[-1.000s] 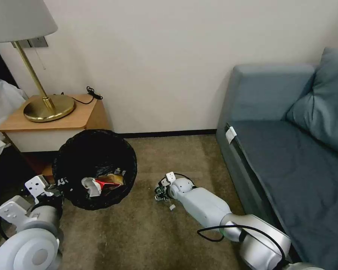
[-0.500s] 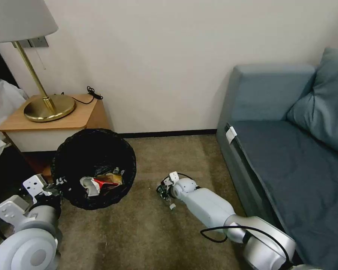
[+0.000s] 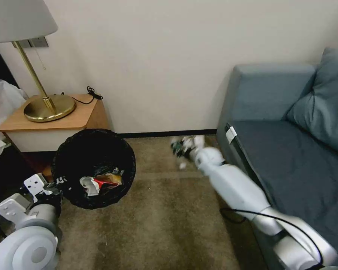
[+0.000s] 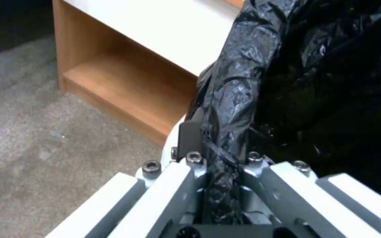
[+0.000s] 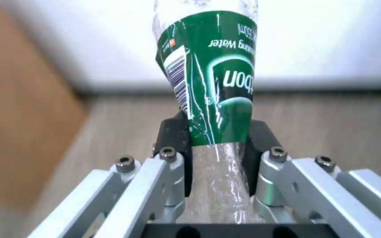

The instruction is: Pick up the trash bin, then pick up the garbage on the floor and place it into the trash bin.

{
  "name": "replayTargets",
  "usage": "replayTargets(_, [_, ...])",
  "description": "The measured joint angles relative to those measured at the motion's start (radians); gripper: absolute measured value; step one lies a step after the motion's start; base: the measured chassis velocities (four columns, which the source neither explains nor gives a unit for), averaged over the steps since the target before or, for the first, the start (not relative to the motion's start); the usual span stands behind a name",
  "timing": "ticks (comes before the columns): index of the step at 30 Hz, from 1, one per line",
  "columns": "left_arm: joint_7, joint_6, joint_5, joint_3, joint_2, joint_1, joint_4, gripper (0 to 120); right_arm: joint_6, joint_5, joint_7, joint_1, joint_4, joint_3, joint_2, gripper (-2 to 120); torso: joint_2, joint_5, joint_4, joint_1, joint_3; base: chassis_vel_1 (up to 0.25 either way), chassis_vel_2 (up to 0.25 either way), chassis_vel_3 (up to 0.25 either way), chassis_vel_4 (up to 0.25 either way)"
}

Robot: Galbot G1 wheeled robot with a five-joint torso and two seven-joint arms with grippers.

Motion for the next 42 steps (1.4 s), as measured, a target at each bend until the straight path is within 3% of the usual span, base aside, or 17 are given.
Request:
replayTargets(1, [0.000,0.000,-0.001,0.000,0.004,0.000,0.010,1,0.059,0.002,-0.050,0.002,0.033,0.035,-0.025,19,0.000,0.0000,0.0000,0.000,0.000,0.000,0.000,0.000,0.000])
replayTargets(2, [0.000,0.000,-0.001,0.000,0.004,0.000,0.010,1,0.059,0.002,-0.050,0.002,0.033,0.035,-0.025,19,0.000,0.0000,0.0000,0.000,0.000,0.000,0.000,0.000,0.000])
replayTargets(3, [-0.002,-0.001,-0.001,0.003,0.005,0.000,0.029,1,0.151,0.023,-0.146,0.007,0.075,0.066,-0.051,19,0.000,-0.0002,-0.0001,0.000,0.000,0.000,0.000,0.000,0.000])
replayTargets(4, [-0.002,-0.001,-0.001,0.003,0.005,0.000,0.029,1,0.151,0.023,-0.146,0.007,0.075,0.066,-0.051,19,0.000,-0.0002,-0.0001,0.000,0.000,0.000,0.000,0.000,0.000])
replayTargets(7, [-0.012,0.002,-0.008,0.021,0.002,-0.010,0.071,1,0.354,0.126,-0.371,0.015,0.200,0.056,-0.081,19,0.000,-0.0003,0.0005,0.000,0.000,0.000,0.000,0.000,0.000])
replayTargets(10, [-0.020,0.006,-0.021,0.028,-0.002,-0.014,0.079,1,0.374,0.174,-0.396,0.012,0.267,0.027,-0.083,19,0.000,-0.0003,0.0005,0.000,0.000,0.000,0.000,0.000,0.000])
replayTargets(12, [-0.027,0.013,-0.040,0.040,-0.017,-0.012,0.087,1,0.380,0.261,-0.408,0.019,0.397,-0.076,-0.054,19,0.000,-0.0005,0.0002,0.000,0.000,0.000,0.000,0.000,0.000])
replayTargets(16, [-0.028,0.013,-0.031,0.049,-0.029,-0.007,0.091,1,0.386,0.273,-0.409,0.043,0.420,-0.166,-0.017,19,0.000,-0.0008,0.0011,0.000,0.000,0.000,0.000,0.000,0.000])
replayTargets(21, [-0.026,0.016,0.005,0.057,-0.063,0.011,0.094,1,0.401,0.195,-0.415,0.020,0.414,-0.272,0.080,19,0.000,-0.0003,0.0005,0.000,0.000,0.000,0.000,0.000,0.000])
replayTargets(31, [-0.034,0.023,0.035,0.096,-0.130,0.008,0.120,1,0.400,0.164,-0.432,-0.050,0.461,-0.325,0.130,19,0.000,-0.0004,0.0007,0.000,0.000,0.000,0.000,0.000,0.000])
replayTargets(42, [-0.049,0.025,0.012,0.090,-0.135,0.022,0.070,1,0.426,0.080,-0.469,-0.132,0.406,-0.407,0.124,19,0.000,-0.0003,0.0004,0.000,0.000,0.000,0.000,0.000,0.000])
